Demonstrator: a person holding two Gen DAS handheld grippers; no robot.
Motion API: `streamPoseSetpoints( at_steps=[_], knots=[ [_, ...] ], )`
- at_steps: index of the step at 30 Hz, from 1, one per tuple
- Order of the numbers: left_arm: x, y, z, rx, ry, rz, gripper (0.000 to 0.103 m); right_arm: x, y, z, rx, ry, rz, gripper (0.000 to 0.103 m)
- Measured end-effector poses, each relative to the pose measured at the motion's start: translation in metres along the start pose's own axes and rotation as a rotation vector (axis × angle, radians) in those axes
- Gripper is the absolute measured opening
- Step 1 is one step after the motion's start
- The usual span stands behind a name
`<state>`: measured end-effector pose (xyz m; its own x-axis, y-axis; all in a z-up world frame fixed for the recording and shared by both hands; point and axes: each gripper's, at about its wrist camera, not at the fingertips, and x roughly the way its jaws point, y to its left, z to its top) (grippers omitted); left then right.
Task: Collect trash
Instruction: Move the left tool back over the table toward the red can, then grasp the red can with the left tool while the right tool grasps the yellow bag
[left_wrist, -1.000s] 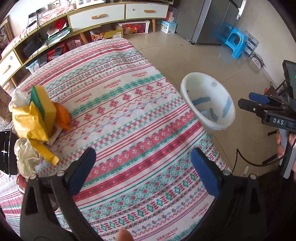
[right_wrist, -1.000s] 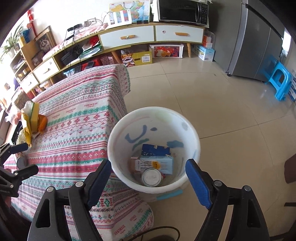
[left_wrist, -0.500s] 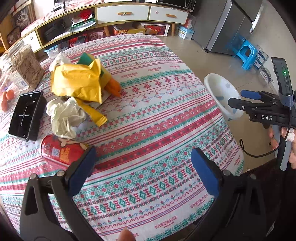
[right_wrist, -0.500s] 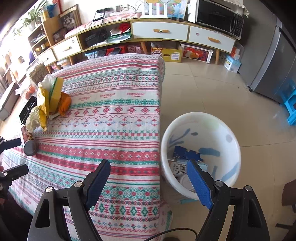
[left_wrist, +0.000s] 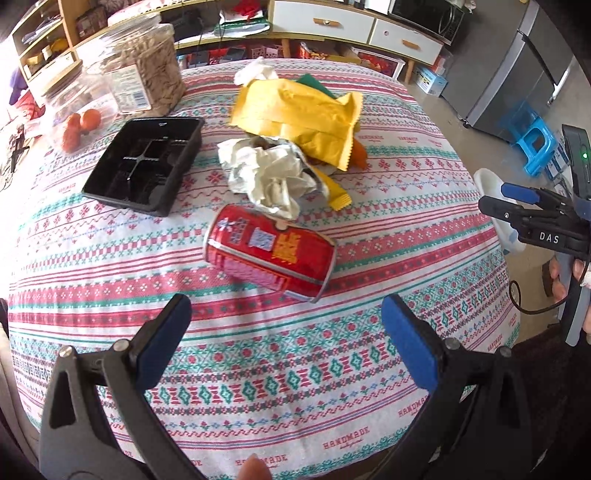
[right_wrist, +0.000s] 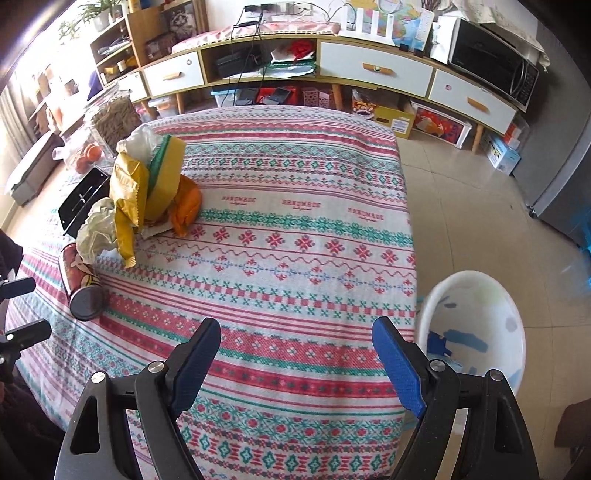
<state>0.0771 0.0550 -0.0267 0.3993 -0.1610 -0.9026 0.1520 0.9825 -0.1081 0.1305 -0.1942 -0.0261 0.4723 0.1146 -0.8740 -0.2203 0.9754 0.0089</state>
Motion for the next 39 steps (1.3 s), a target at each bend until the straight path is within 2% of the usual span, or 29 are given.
streamPoseSetpoints(
  at_steps=[8,11,16,18,21,23,28,31,34,37,39],
  knots=[
    [-0.001,0.044,0.005,-0.118,0.02,0.004,0.102,0.011,0.039,0.01,-0.065,0.011,0.032,0.086],
    [0.001,0.063,0.009,-0.195,0.024,0.0,0.102,0.013,0.047,0.014,-0.079,0.009,0.041,0.086],
    [0.008,0.08,0.013,-0.254,0.021,0.01,0.102,0.02,0.058,0.017,-0.094,0.021,0.048,0.086],
    [0.014,0.083,0.014,-0.281,0.036,-0.017,0.102,0.021,0.059,0.019,-0.089,0.024,0.055,0.086],
    [0.022,0.075,0.015,-0.32,0.067,-0.123,0.101,0.022,0.06,0.023,-0.084,0.019,0.064,0.086],
    [0.027,0.065,0.019,-0.328,0.074,-0.162,0.099,0.022,0.064,0.024,-0.089,0.018,0.064,0.086],
    [0.046,0.045,0.033,-0.35,0.09,-0.182,0.095,0.024,0.063,0.022,-0.085,0.026,0.058,0.086],
    [0.059,0.036,0.035,-0.358,0.12,-0.172,0.087,0.023,0.059,0.022,-0.071,0.02,0.058,0.086],
    [0.056,0.029,0.035,-0.32,0.109,-0.141,0.08,0.021,0.055,0.023,-0.056,0.017,0.056,0.086],
    [0.052,0.036,0.03,-0.325,0.105,-0.172,0.069,0.018,0.056,0.025,-0.054,0.01,0.058,0.086],
    [0.048,0.044,0.023,-0.325,0.099,-0.171,0.067,0.016,0.06,0.028,-0.062,0.0,0.062,0.086]
  ],
)
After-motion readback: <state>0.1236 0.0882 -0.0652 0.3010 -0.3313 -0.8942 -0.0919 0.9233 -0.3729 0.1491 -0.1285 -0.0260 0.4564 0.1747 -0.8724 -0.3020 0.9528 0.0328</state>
